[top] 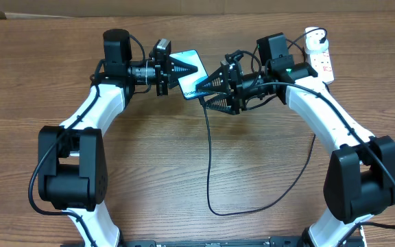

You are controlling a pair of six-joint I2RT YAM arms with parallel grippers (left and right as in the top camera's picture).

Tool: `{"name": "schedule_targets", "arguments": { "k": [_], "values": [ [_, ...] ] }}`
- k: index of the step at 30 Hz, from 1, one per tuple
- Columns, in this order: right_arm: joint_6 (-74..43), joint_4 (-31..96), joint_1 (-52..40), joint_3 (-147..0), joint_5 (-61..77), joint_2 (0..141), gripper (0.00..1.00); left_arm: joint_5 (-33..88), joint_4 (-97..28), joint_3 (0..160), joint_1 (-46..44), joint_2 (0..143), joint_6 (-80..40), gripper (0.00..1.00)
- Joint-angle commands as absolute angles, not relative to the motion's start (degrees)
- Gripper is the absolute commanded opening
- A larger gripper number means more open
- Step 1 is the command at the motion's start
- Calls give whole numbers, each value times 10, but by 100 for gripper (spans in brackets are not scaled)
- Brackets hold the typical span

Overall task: Plug charger to phone and switch on socket
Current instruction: 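Open the right gripper and withdraw it from the plugged connector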

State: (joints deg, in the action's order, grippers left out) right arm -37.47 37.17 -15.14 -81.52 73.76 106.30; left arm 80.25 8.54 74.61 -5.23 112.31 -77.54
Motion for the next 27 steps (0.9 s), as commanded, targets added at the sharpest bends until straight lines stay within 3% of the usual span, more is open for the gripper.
{"name": "schedule_targets", "arguments": {
  "k": [1, 8, 17, 27],
  "values": [
    [-372, 386, -124, -815, 700, 1051, 70, 804, 88, 752, -37, 1117, -762, 4],
    [-323, 457, -57, -815, 578, 1051, 75, 803, 88, 752, -27, 1117, -745, 4],
    [-247, 552, 18, -815, 326, 1051, 79, 770, 39, 752, -28, 1117, -686, 4],
    [-205, 575, 65, -815, 306, 1051, 79, 721, -27, 752, -38, 1117, -594, 4]
  ]
}}
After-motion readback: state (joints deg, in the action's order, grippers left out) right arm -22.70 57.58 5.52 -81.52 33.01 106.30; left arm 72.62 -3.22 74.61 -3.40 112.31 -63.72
